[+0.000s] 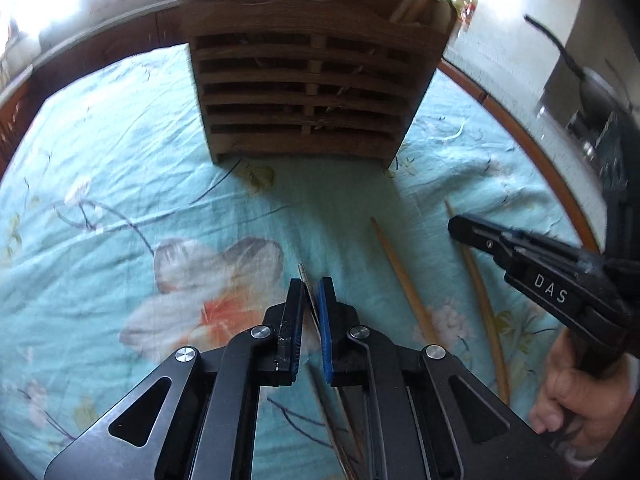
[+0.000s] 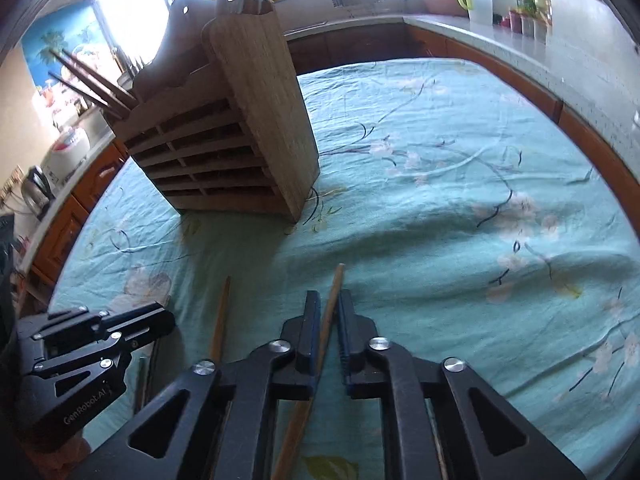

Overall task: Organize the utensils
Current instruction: 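Grasp a thin metal chopstick with the left gripper while the right gripper grasps a wooden one, then lift the metal chopstick with the left gripper while the right gripper carries its chopstick to the caddy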

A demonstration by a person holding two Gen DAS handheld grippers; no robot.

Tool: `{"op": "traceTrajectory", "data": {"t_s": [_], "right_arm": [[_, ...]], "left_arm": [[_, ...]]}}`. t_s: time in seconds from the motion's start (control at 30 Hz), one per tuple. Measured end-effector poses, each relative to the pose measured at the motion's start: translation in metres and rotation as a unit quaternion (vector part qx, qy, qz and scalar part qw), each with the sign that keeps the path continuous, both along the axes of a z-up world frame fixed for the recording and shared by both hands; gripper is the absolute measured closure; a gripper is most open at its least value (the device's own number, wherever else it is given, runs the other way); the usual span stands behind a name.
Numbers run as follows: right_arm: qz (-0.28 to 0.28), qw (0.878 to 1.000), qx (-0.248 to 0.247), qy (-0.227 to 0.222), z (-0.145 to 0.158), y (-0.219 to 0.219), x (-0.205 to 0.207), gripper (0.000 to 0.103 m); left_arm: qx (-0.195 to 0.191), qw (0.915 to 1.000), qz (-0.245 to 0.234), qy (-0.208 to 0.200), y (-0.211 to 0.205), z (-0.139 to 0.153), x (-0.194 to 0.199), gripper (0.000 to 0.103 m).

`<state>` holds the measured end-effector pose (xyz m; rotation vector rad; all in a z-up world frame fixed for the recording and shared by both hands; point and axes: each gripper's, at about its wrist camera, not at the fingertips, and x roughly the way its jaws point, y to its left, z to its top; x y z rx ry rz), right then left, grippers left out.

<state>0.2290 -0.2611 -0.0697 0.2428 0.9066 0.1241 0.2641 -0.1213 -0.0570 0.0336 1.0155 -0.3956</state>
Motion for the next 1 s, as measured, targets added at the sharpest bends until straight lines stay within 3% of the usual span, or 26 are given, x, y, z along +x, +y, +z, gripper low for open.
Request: {"op": "traceTrajectory", "data": {"t_s": [0.3,1.0], "right_arm": [[-0.001,0.999,0.033,-0.032,0.025,-0.003,-0.032,0.098],[0.004,0.984,0.057,-0.169,0.134,-0.004,-0.092,0.098]], "left_arm": [[-0.054,0.9981,0.019,-0.023,0.04,0.037,-0.029,0.099],[-0.129,0.9834,0.039,-0.121,0.096,0.136,-0.08,0.099]]}}
